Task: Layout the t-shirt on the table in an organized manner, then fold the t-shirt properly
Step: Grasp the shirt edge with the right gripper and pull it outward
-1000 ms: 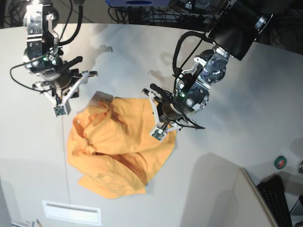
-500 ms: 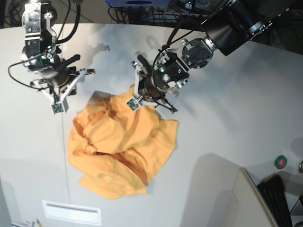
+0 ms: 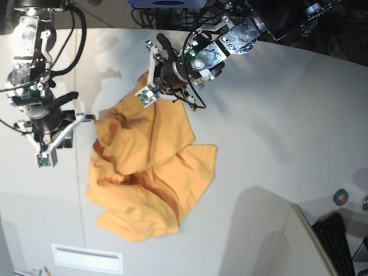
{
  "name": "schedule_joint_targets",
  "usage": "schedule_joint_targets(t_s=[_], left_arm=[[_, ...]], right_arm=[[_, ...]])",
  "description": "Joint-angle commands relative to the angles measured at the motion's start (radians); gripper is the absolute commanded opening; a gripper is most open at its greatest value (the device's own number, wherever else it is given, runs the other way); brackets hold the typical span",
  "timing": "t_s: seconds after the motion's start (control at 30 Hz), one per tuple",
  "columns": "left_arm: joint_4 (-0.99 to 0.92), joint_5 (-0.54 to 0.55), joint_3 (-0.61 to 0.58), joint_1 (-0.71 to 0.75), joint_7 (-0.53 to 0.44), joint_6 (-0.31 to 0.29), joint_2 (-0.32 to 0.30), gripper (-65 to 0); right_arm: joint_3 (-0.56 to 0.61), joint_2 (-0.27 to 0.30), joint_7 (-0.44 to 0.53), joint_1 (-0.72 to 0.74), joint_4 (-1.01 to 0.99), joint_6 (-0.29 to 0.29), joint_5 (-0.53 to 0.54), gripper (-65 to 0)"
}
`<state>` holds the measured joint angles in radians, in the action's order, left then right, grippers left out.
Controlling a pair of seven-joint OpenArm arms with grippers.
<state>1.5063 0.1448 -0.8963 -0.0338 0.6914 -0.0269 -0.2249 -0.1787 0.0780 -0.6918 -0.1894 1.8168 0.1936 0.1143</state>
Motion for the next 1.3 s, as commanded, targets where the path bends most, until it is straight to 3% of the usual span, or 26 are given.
schedule_joint_targets(t_s=[0.0, 0.07, 0.13, 0.27, 0.43, 0.67, 0.97, 1.17, 1.2, 1.27], left_arm=[[0.066, 0.005, 0.024, -0.004, -0.023, 0.0, -0.017, -65.0], [0.15, 0.006, 0.101, 0.015, -0.023, 0.0, -0.04, -65.0], [0.199, 0.006, 0.21, 0.035, -0.023, -0.003, -0.041, -65.0], [0.172, 0.006, 0.443, 0.019, -0.023, -0.005, 0.014, -65.0], [0.046, 0.006, 0.536, -0.021, -0.023, -0.001, 0.037, -65.0], [-0.168, 0.005, 0.762, -0.031, -0.032, -0.003, 0.051, -65.0], [-0.175, 0.0, 0.793, -0.048, -0.031, -0.003, 0.048, -65.0], [-0.187, 0.0, 0.782, -0.084, -0.031, -0.003, 0.051, -65.0], [-0.203, 0.003, 0.78, -0.099, -0.031, -0.003, 0.054, -65.0], [-0.243, 0.003, 0.779, -0.147, -0.031, -0.003, 0.068, -65.0]], right_arm=[[0.0, 0.006, 0.021, 0.026, 0.039, 0.004, 0.003, -44.4], [0.014, 0.006, 0.019, 0.052, 0.048, 0.004, 0.003, -31.4], [0.044, 0.016, 0.019, 0.083, 0.042, 0.005, 0.002, -25.7], [0.127, 0.047, 0.027, 0.164, -0.013, 0.005, 0.003, -27.0], [0.232, 0.049, 0.021, 0.293, -0.121, 0.004, -0.034, -26.9], [0.56, 0.022, 0.03, 0.413, -0.276, 0.004, -0.407, -26.7], [0.611, -0.117, 0.125, 0.603, -0.624, -0.003, -0.506, -26.7], [0.609, -0.132, 0.2, 0.66, -0.802, -0.004, -0.557, -27.5], [0.603, -0.132, 0.214, 0.66, -0.809, -0.004, -0.565, -28.7], [0.601, -0.126, 0.245, 0.66, -0.811, -0.004, -0.566, -39.2]])
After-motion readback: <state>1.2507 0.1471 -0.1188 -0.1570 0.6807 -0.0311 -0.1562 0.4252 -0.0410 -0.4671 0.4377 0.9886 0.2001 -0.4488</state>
